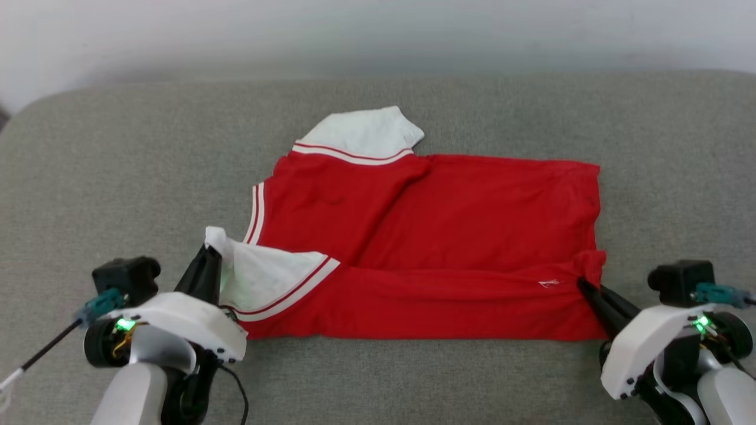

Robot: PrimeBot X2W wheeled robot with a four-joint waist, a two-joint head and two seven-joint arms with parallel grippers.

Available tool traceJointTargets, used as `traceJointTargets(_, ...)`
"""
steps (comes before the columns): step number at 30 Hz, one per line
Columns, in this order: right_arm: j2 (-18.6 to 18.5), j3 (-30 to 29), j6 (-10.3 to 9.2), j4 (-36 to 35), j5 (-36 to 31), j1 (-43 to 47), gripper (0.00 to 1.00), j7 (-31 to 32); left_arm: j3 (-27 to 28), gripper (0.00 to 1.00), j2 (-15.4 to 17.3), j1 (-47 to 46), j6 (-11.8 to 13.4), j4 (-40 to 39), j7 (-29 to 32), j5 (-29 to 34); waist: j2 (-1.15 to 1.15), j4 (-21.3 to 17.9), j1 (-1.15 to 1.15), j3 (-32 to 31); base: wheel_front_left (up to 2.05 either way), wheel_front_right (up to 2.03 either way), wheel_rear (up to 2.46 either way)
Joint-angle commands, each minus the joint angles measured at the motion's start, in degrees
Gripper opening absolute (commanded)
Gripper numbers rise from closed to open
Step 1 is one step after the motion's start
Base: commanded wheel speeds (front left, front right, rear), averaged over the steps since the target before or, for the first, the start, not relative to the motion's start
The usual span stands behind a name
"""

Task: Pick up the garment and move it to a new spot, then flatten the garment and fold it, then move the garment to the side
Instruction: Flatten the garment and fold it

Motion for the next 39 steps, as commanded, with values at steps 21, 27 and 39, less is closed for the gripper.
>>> traceJointTargets(21, 0.44, 4.55, -0.03, 10.24, 2.12, -7.04, 1.0, -9.96, -3.16, 1.0, -0.51, -13.09, -7.14, 24.59, -0.81, -3.39, 0.0, -0.49, -0.01, 4.05, 0.0, 0.0, 0.0)
traceJointTargets(27, 2.83, 2.09, -0.03, 6.66, -1.12, -4.84, 1.0, -17.85, -2.03, 1.0, 2.35, -10.97, -6.38, 22.22, 1.63, -4.19, 0.0, -1.06, -0.01, 1.05, 0.0, 0.0, 0.0)
traceJointTargets(39, 6.5, -0.06, -0.03, -1.76, -5.08, 0.62, 1.0, -17.7, -3.09, 1.0, 13.92, -4.75, -3.53, 7.65, 29.58, -8.42, 0.0, -3.69, -0.01, -0.88, 0.0, 0.0, 0.0)
